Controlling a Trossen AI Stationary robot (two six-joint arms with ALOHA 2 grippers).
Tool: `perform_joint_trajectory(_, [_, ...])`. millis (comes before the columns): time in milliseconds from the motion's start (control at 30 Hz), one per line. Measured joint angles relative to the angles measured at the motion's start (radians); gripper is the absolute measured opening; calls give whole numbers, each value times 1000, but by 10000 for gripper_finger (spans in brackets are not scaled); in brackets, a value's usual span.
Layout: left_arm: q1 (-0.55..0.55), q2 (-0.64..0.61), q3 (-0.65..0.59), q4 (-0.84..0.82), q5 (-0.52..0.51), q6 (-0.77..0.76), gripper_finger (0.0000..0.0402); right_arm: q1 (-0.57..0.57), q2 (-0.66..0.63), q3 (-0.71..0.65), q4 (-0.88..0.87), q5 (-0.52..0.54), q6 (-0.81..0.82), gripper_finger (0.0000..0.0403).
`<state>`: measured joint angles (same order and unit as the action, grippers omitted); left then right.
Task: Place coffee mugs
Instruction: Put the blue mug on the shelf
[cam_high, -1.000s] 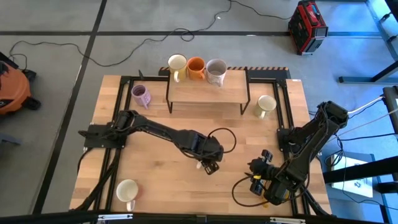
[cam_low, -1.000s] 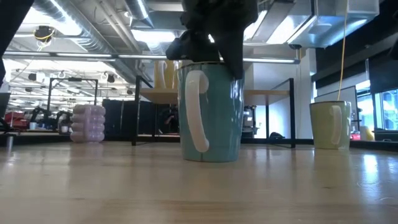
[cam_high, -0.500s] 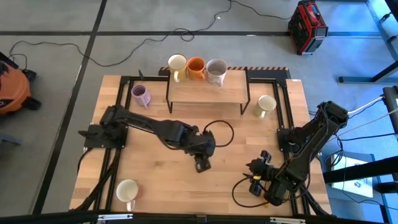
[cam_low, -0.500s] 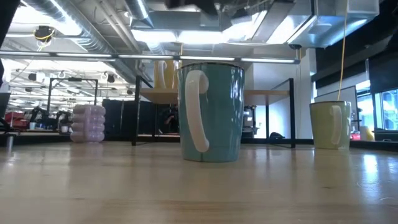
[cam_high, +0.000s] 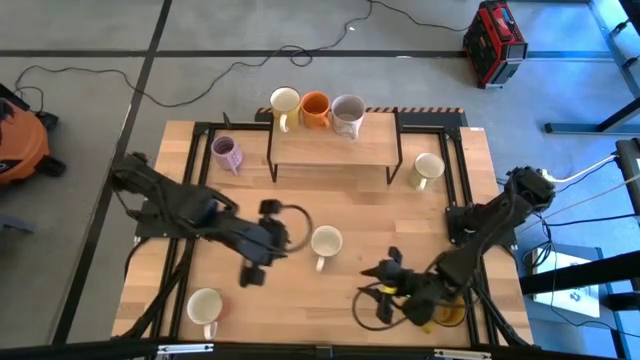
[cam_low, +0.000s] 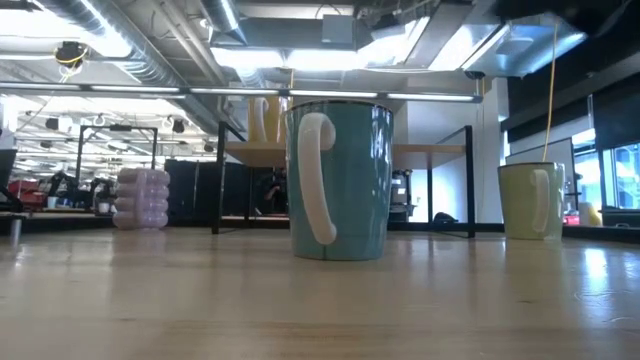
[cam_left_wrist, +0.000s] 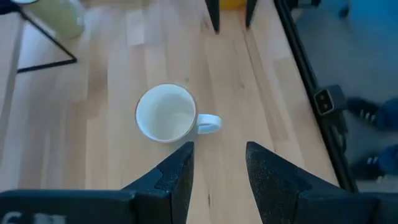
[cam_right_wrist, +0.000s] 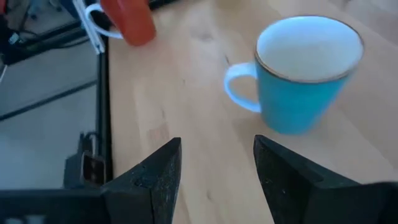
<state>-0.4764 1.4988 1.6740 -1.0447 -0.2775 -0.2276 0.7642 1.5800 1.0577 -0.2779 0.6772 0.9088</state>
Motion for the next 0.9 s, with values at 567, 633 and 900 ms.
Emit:
perform_joint_trajectory(567, [-41,-403,-765,510,-48,-297,140,-181,344,179,127,-19,21,188])
perform_joint_trajectory(633, [-41,-400,-803,566,-43,-318,140,-192,380,190,173,-13,22,188])
perform_joint_trajectory(900, [-41,-392,-849,614,17,-343,140,-189,471,188,294,56,30,188])
